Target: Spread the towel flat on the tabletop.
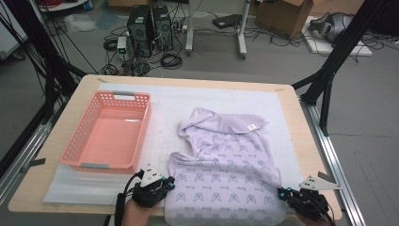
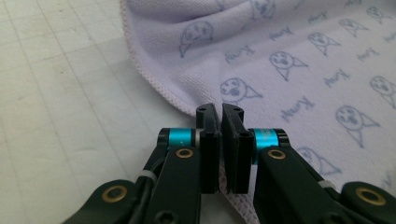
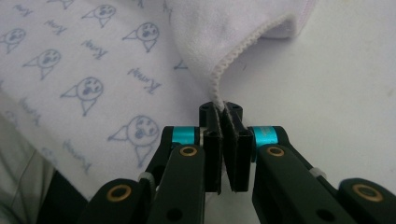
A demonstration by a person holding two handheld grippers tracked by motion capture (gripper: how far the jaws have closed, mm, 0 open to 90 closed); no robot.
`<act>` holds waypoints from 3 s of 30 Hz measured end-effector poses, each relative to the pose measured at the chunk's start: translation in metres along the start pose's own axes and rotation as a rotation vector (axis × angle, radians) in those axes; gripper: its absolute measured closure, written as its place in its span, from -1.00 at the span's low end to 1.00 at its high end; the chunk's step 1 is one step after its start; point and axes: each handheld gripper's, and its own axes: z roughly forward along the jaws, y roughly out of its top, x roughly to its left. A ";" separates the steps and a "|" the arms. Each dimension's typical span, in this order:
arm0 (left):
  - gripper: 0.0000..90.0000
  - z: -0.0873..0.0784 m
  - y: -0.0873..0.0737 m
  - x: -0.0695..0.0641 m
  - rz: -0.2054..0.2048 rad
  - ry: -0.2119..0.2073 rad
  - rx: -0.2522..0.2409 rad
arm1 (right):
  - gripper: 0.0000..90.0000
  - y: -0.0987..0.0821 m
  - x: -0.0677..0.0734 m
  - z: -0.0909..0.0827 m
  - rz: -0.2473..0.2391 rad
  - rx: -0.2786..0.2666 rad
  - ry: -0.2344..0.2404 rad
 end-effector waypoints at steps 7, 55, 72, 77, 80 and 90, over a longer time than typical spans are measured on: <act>0.91 -0.024 -0.014 -0.007 -0.001 -0.046 0.034 | 0.96 -0.011 0.004 -0.018 -0.026 0.006 0.057; 0.14 0.004 0.016 0.026 -0.076 0.004 -0.073 | 0.55 0.015 -0.002 -0.003 0.035 -0.070 -0.056; 0.32 0.008 0.020 0.030 -0.100 -0.003 -0.098 | 0.95 0.011 -0.014 -0.003 0.014 0.066 -0.145; 0.36 0.012 0.023 0.030 -0.108 -0.009 -0.085 | 0.71 0.009 -0.013 -0.013 0.004 0.023 -0.117; 0.35 0.018 0.027 0.027 -0.098 -0.022 -0.070 | 0.56 0.013 -0.010 -0.012 0.009 -0.027 -0.117; 0.65 0.045 0.037 0.007 0.049 0.046 0.022 | 0.44 0.013 -0.012 -0.007 0.034 -0.051 -0.112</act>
